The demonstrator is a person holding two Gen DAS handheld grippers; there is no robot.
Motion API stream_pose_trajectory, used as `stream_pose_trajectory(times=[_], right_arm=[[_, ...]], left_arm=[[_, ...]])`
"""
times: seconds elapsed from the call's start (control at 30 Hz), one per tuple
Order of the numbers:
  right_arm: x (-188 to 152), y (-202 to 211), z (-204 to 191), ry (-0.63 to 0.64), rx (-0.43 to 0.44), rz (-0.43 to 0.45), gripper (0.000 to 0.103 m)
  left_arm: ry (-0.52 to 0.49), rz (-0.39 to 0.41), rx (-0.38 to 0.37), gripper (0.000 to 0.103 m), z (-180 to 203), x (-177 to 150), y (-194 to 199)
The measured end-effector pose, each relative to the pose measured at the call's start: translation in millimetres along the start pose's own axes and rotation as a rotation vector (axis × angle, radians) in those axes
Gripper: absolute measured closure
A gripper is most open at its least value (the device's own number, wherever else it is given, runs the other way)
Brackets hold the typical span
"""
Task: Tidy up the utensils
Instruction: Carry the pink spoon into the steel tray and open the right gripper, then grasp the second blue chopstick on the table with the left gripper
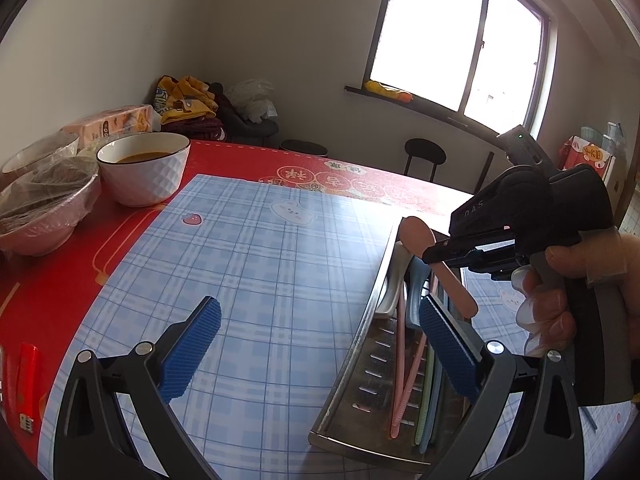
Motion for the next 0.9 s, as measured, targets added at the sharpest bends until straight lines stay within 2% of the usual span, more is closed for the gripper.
stream_pose_trajectory(times=[0.1, 0.17, 0.2, 0.37, 0.5, 0.67, 0.9], right_arm=[[-5.4, -0.3, -2.3, -0.011, 0.020, -0.019, 0.089], [-7.7, 0.2, -3.8, -0.025, 0.034, -0.022, 0.074], [-8.6, 0.5, -4.8, -0.033, 0.043, -0.022, 0.073], [-8.4, 6.8, -12.0, -0.015, 0.097, -0.007, 0.073], [-4.7, 16.9, -9.2, 0.026, 0.075, 0.023, 0.073], [-4.5, 32.9, 10.2, 0.124, 0.012, 0.076, 0.073], [-23.9, 65.4, 53.0, 0.225, 0.009, 0.118, 0.073]], left_arm=[[0.000, -0.001, 0.002, 0.006, -0.5, -0.1, -0.5], [0.002, -0.003, 0.004, 0.006, -1.2, -0.5, -0.9], [0.005, -0.003, 0.004, 0.006, -1.9, -0.6, -1.1], [0.017, -0.008, 0.005, 0.006, -4.3, -0.8, -2.4], [0.013, -0.007, 0.003, 0.006, -4.4, -0.5, -2.4], [-0.001, 0.003, 0.000, 0.006, -0.8, -0.7, -0.8], [-0.039, 0.018, 0.007, 0.006, 7.4, -2.2, 0.9]])
Point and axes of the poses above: each gripper's, at about its wrist camera, not at the fingertips, and y roughly against the way its jaws point, z to its right, x to its top, the point moved 8 cm from there along -y, roughly the way its jaws point, and after that the axes turned 4 degrees about z, right-handed, at the moved point
